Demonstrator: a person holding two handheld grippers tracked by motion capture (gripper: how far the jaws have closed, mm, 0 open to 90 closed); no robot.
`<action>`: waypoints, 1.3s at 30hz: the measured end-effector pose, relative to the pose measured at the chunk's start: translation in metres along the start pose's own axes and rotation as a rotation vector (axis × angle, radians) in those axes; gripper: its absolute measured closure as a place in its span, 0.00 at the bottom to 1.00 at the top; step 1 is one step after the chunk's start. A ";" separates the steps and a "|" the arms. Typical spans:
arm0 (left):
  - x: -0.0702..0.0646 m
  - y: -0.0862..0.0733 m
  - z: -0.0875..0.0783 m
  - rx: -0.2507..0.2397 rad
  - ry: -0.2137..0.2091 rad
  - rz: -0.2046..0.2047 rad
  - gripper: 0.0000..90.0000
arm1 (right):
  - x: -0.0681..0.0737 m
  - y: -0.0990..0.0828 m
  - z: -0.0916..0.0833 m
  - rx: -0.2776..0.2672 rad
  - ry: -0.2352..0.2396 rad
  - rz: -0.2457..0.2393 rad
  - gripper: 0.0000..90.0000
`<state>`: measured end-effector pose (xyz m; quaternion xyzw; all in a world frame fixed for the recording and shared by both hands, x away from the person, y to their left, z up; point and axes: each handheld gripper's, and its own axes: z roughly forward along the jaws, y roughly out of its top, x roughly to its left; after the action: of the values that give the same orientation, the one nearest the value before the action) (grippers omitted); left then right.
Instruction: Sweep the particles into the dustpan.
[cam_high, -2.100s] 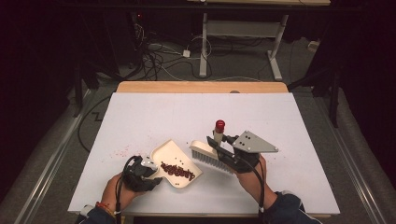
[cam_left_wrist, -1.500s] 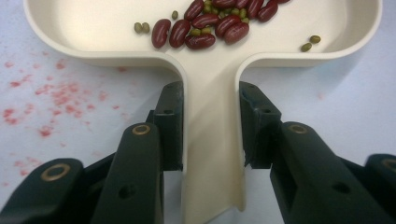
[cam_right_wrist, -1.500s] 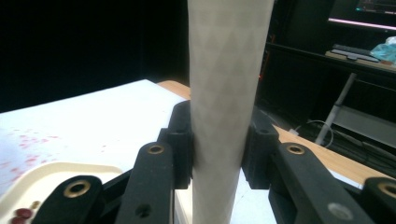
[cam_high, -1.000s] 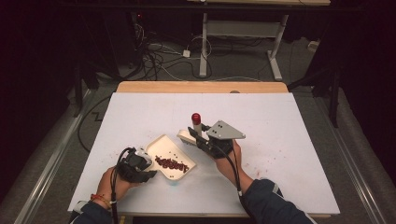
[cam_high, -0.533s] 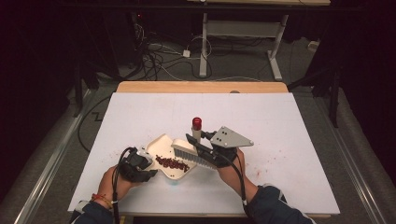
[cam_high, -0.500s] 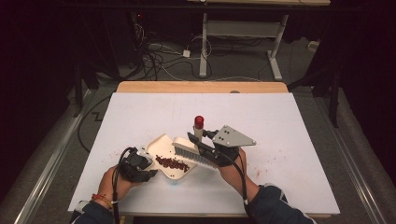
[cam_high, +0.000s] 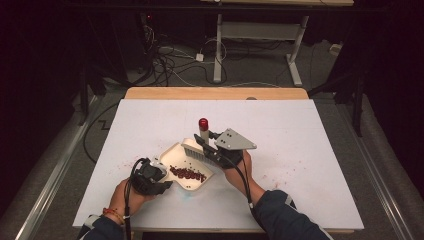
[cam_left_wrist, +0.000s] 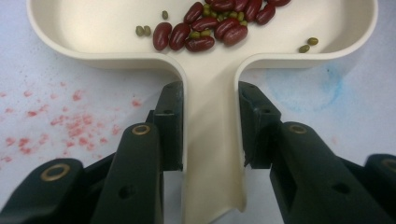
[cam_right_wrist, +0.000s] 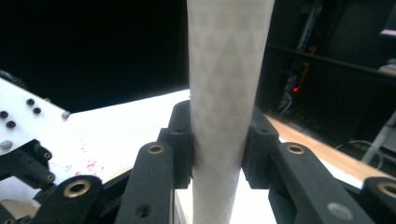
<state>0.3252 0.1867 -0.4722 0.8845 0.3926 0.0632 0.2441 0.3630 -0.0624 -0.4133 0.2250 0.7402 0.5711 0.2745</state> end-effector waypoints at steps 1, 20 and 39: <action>0.000 0.000 0.000 0.000 0.000 0.000 0.70 | 0.000 0.000 0.000 0.000 0.000 0.000 0.78; -0.002 0.003 0.002 -0.020 0.012 -0.023 0.70 | 0.036 0.006 -0.015 0.013 0.094 0.001 0.78; 0.002 0.002 0.001 -0.041 0.035 -0.031 0.70 | -0.017 0.021 -0.076 -0.022 0.027 0.016 0.78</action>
<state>0.3282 0.1871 -0.4723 0.8720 0.4088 0.0828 0.2564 0.3264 -0.1231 -0.3760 0.2201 0.7356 0.5845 0.2623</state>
